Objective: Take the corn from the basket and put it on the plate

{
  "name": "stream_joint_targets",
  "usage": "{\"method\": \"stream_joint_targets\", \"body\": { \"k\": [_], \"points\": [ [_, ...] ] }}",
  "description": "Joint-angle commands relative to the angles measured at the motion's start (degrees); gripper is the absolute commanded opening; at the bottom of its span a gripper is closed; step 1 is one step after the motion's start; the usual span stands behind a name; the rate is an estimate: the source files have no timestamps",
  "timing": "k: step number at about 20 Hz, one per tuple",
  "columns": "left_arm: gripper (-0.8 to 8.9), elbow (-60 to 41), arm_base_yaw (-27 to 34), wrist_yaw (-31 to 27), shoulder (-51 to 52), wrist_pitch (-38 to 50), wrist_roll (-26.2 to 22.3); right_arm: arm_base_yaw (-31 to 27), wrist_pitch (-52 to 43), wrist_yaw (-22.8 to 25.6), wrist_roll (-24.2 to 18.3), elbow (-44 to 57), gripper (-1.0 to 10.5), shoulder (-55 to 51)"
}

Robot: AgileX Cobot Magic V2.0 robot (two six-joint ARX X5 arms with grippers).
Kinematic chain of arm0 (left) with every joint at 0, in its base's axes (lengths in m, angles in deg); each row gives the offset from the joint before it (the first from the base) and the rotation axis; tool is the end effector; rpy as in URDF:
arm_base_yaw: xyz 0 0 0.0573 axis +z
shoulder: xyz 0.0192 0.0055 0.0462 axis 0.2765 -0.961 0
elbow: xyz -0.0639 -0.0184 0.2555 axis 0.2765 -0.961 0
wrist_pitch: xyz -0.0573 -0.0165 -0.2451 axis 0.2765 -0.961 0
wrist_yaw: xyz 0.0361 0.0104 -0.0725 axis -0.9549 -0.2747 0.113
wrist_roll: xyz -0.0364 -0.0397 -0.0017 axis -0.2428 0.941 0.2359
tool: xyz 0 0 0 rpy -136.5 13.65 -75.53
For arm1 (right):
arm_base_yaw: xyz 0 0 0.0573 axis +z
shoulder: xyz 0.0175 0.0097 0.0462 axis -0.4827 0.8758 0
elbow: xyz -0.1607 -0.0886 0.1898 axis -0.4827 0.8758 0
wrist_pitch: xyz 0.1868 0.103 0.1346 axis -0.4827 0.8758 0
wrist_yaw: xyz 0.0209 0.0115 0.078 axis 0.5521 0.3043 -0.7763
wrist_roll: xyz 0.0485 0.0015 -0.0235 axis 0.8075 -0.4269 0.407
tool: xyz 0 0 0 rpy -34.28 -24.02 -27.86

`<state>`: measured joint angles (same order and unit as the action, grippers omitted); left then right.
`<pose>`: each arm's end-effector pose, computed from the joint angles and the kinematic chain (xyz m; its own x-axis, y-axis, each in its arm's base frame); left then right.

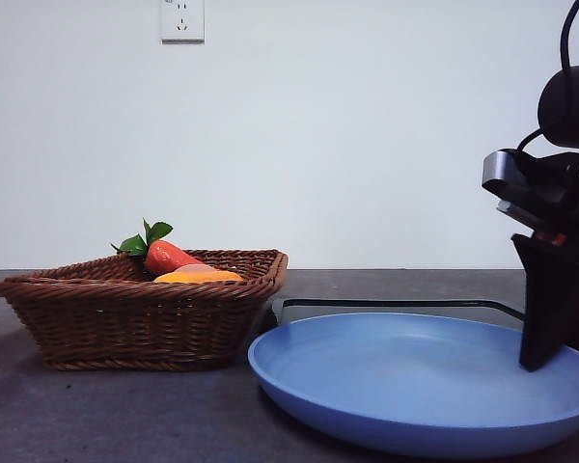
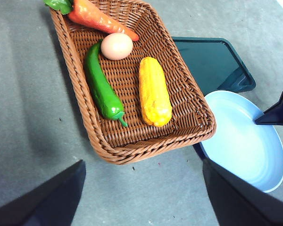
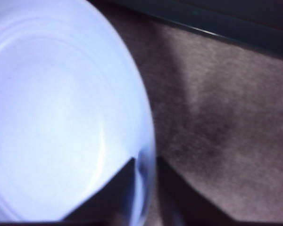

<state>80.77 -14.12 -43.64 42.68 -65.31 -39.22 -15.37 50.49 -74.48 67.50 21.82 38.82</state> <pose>0.1080 -0.0120 0.2745 0.6784 -0.5165 -0.5225 0.3876 0.8557 -0.3427 0.2373 0.0694 0.1571 0.1749 0.4716 -0.8643 -0.3142 0.8587 0.4049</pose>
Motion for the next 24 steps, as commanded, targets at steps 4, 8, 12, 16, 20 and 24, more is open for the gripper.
{"method": "stream_joint_targets", "body": {
  "k": [4,8,12,16,20,24],
  "points": [
    [4.04,1.51,-1.88,0.17,-2.21,3.23,0.5,-0.11,0.33,0.98,1.44,-1.01,0.0,0.48],
    [4.04,3.34,-5.38,-0.04,-7.72,6.97,1.62,-2.69,4.15,0.98,1.97,-1.01,0.0,-4.52],
    [4.04,6.34,-11.54,-5.2,-16.76,10.99,1.6,-6.23,8.94,0.96,1.97,-1.01,0.0,-14.27],
    [4.04,11.76,-19.26,-10.67,-28.92,13.9,1.01,-8.48,12.5,0.94,2.1,-1.01,0.0,-23.43],
    [4.03,19.5,-25.07,-16.35,-42.1,14.14,-0.87,-9.31,14.34,0.9,2.54,-1.31,0.0,-29.11],
    [4.03,26.58,-28.39,-18.12,-54.05,13.81,-1.44,-9.84,14.34,0.85,3.15,-1.31,0.0,-31.69]
  ]
}}
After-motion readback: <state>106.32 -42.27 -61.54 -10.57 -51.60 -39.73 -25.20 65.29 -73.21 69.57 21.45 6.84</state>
